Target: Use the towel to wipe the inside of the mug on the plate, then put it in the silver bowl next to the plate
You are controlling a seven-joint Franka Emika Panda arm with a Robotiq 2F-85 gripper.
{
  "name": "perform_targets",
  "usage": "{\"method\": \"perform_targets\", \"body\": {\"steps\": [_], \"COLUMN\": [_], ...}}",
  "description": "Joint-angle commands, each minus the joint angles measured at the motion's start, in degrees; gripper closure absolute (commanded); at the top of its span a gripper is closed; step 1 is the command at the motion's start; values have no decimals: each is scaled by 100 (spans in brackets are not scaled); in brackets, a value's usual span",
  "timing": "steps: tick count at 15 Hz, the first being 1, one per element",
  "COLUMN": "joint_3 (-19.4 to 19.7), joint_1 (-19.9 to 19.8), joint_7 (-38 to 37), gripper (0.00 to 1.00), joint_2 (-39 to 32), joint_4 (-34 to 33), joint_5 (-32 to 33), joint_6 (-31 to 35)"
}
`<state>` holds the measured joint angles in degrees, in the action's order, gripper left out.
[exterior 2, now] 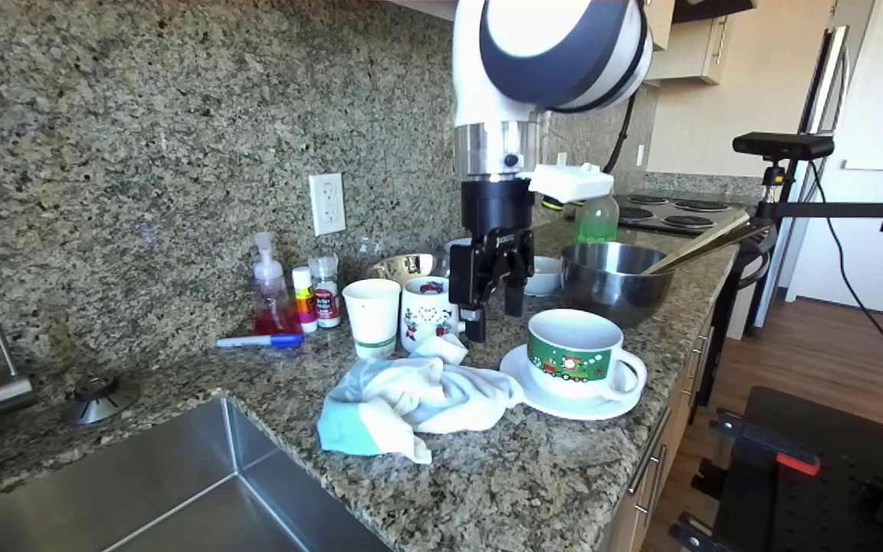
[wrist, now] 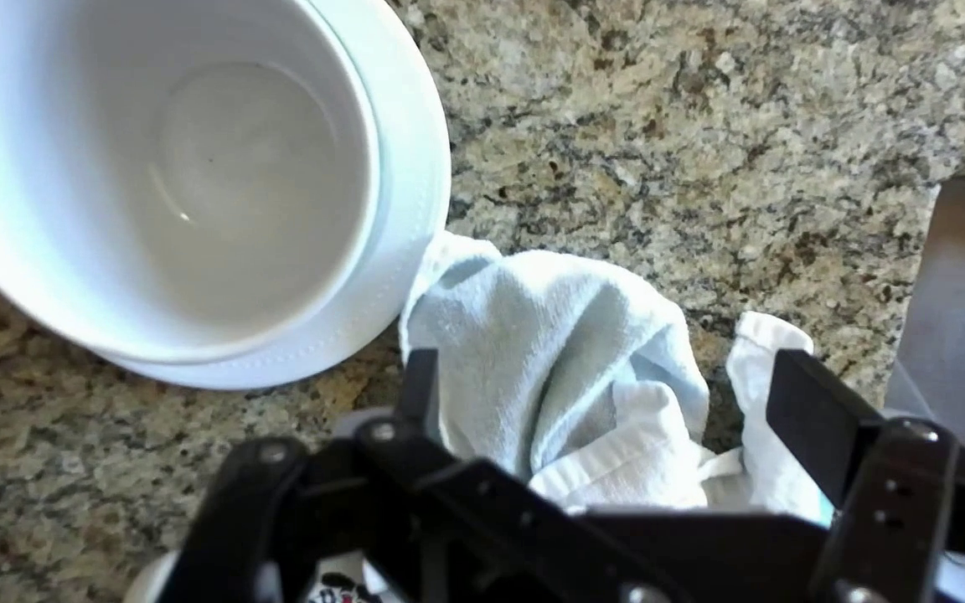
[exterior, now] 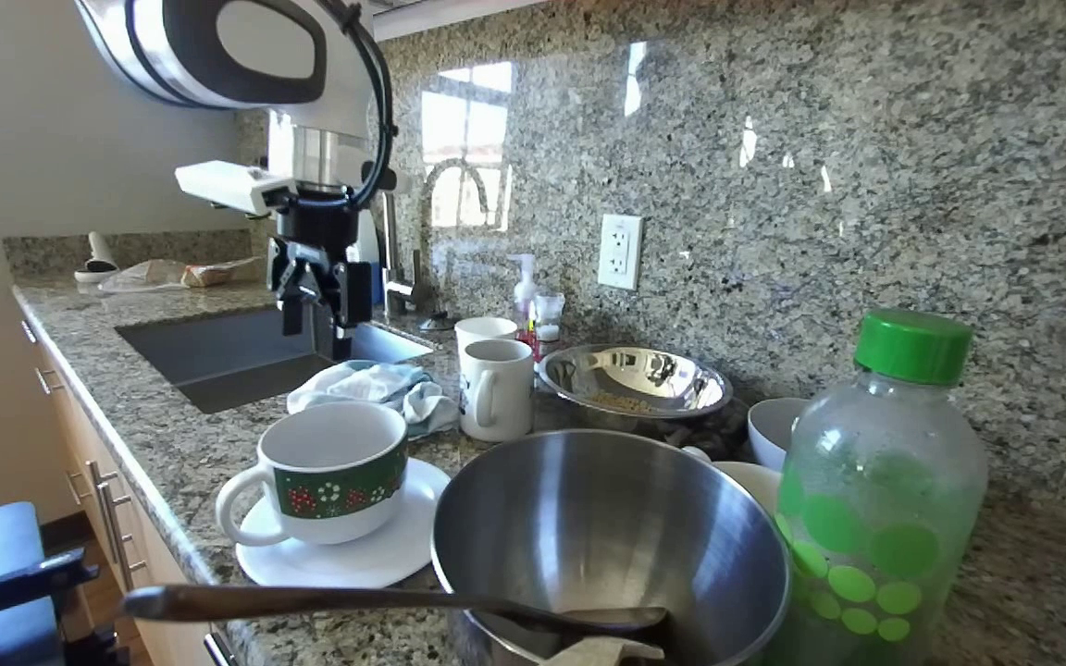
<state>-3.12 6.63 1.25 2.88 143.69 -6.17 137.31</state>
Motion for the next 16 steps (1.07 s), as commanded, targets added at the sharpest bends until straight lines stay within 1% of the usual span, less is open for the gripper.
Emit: {"method": "perform_targets", "body": {"steps": [1, 7, 14, 15, 16], "joint_3": [-157, -384, -509, -516, -520], "joint_1": [13, -34, -64, -66, -66], "joint_7": [227, 257, 206, 205, 189], "gripper": [0, 0, 0, 16, 26], "joint_2": [-760, -1546, -2040, -2071, -2084], "joint_4": [-322, -678, -814, -818, -820], "joint_5": [-136, -123, -65, -53, -45], "joint_6": [596, 1138, 1578, 1613, 1635]}}
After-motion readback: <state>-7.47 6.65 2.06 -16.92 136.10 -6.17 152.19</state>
